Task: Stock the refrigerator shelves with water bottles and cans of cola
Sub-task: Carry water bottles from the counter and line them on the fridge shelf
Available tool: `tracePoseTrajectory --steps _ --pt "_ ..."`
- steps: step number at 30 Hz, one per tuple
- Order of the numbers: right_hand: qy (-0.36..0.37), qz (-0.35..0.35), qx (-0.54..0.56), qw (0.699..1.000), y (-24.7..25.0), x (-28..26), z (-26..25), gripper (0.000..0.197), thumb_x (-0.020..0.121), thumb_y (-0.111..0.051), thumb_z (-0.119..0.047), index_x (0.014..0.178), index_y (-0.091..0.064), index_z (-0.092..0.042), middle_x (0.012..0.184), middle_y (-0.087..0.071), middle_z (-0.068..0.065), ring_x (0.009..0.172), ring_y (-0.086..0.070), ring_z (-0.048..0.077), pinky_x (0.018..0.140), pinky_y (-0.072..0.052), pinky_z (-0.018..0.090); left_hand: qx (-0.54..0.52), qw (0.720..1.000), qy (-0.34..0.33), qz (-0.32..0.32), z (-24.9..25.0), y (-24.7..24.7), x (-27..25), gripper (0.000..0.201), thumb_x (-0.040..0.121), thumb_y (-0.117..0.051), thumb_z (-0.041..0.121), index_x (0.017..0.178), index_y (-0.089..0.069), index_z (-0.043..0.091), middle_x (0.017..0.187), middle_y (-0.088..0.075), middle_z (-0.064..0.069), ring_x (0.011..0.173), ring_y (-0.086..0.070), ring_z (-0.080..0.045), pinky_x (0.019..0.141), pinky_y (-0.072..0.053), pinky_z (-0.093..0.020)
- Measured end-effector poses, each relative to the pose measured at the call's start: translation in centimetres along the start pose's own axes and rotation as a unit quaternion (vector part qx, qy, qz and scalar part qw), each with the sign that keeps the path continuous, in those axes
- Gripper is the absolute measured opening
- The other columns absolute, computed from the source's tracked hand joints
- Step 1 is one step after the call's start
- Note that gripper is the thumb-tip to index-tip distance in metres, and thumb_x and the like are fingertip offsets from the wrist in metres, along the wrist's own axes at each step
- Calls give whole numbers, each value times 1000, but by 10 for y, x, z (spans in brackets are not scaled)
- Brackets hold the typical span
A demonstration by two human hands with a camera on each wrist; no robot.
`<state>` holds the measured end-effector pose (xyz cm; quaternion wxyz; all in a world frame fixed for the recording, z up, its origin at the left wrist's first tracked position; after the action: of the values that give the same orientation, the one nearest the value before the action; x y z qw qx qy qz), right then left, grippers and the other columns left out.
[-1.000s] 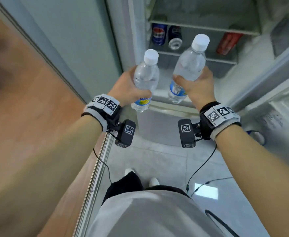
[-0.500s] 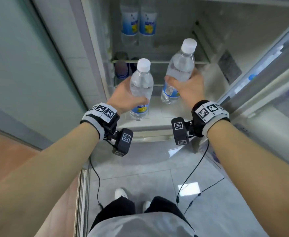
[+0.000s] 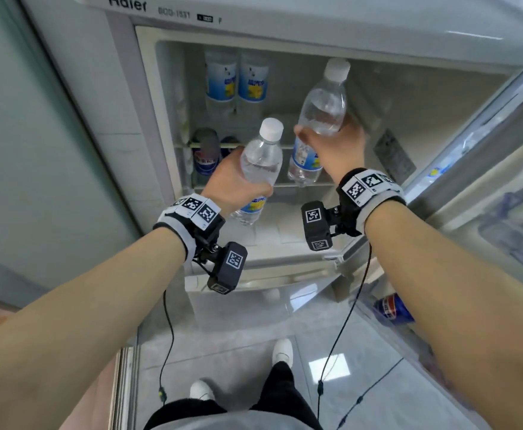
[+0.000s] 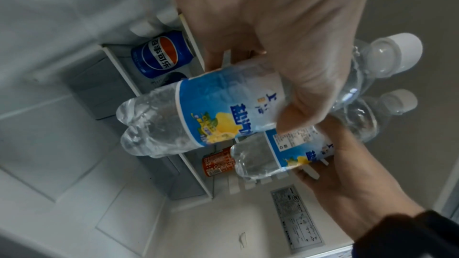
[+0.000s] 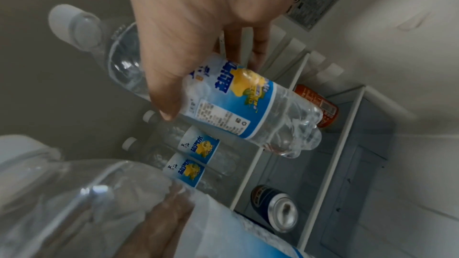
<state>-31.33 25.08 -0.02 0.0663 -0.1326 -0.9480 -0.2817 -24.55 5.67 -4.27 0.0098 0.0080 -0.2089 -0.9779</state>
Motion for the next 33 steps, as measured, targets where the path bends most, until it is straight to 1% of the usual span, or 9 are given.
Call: tracePoseTrajectory --steps 3,7,13,17,21,25,27,30,33 --pt "27 -18 -28 999 -3 17 -9 46 70 -76 -58 101 -68 -26 93 -71 -11 84 -69 5 77 -57 26 -14 1000 1 6 4 -4 3 51 67 -79 19 114 -61 21 101 -70 7 97 -67 -12 85 -54 -30" --pt "79 -37 7 996 -18 47 -15 44 77 -77 -41 114 -63 -22 106 -68 -10 93 -65 5 84 -54 22 -9 1000 9 26 4 -11 15 43 69 -78 16 108 -61 21 101 -69 4 97 -66 -14 84 -54 -29" --pt "90 -34 18 995 -49 119 -9 66 77 -77 -50 128 -56 -14 121 -64 -5 104 -59 8 79 -42 13 -18 997 10 76 -6 -21 38 36 68 -77 15 101 -65 15 97 -72 -2 92 -69 -15 85 -58 -38" --pt "73 -24 50 996 -72 157 -4 88 67 -79 -58 135 -50 -10 132 -58 0 116 -58 15 101 -50 32 -21 995 6 93 -18 -21 46 35 65 -77 16 97 -65 20 95 -73 -1 91 -70 -15 84 -59 -42" --pt "78 -32 52 995 -88 180 -9 80 75 -80 -49 135 -50 -6 127 -58 -1 110 -57 11 88 -44 16 -2 994 31 102 -21 -18 55 27 67 -78 15 91 -67 21 88 -73 4 85 -70 -9 77 -59 -32" --pt "80 -48 64 994 -102 190 -17 97 76 -79 -49 149 -34 -4 150 -46 9 136 -47 20 109 -39 25 -36 991 43 123 -17 -14 61 29 70 -81 10 83 -62 29 83 -69 13 76 -64 6 67 -54 -15" --pt "75 -67 66 993 -105 193 -18 101 76 -78 -50 152 -30 -4 153 -42 10 139 -43 21 113 -37 30 -42 990 41 128 -13 -13 63 34 71 -81 9 79 -55 31 79 -64 16 71 -59 9 62 -50 -11" --pt "66 -82 65 992 -108 196 -19 101 77 -78 -49 153 -27 -7 153 -42 8 138 -44 21 111 -37 26 -57 990 35 123 -12 -14 66 42 73 -79 7 78 -46 32 80 -59 16 72 -55 6 61 -48 -11" --pt "72 -104 46 991 -107 198 -19 100 84 -75 -44 156 -17 -6 156 -36 8 141 -39 20 101 -32 17 -48 990 40 125 -11 -15 68 42 72 -80 12 80 -44 32 85 -59 14 79 -59 -3 70 -52 -20"
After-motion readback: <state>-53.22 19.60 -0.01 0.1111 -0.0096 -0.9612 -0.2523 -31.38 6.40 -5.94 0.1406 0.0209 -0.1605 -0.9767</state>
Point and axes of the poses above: each hand's wrist, its own x-axis towards the middle knuckle, its own y-axis out of the back of the hand, z = x × y, the point moved 3 cm from there along x, towards the middle knuckle
